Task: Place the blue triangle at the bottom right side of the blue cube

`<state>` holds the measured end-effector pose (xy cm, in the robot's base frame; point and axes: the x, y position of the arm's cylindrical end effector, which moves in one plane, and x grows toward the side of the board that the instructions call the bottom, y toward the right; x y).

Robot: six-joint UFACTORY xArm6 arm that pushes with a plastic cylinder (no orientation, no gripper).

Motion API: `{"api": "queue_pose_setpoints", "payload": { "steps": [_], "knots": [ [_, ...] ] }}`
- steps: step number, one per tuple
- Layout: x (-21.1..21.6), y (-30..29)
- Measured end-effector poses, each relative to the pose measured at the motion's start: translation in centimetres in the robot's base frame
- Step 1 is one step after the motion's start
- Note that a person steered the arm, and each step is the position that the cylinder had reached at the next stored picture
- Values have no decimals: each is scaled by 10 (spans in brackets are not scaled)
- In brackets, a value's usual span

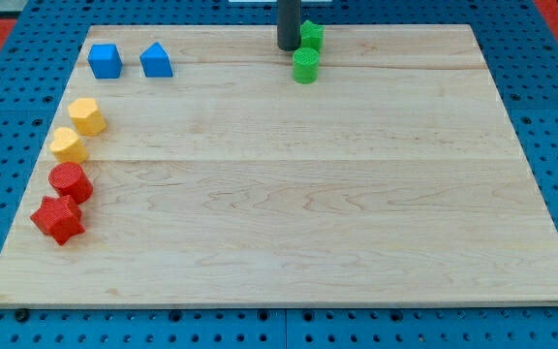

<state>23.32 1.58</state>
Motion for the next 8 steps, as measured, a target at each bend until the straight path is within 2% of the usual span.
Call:
{"api": "queue_pose_setpoints", "payload": {
  "steps": [1, 2, 3, 4, 5, 6, 8],
  "knots": [
    [0, 21],
    [4, 5],
    [-18, -101],
    [-18, -223],
    [0, -242],
    [6, -206],
    [48, -132]
  ]
}}
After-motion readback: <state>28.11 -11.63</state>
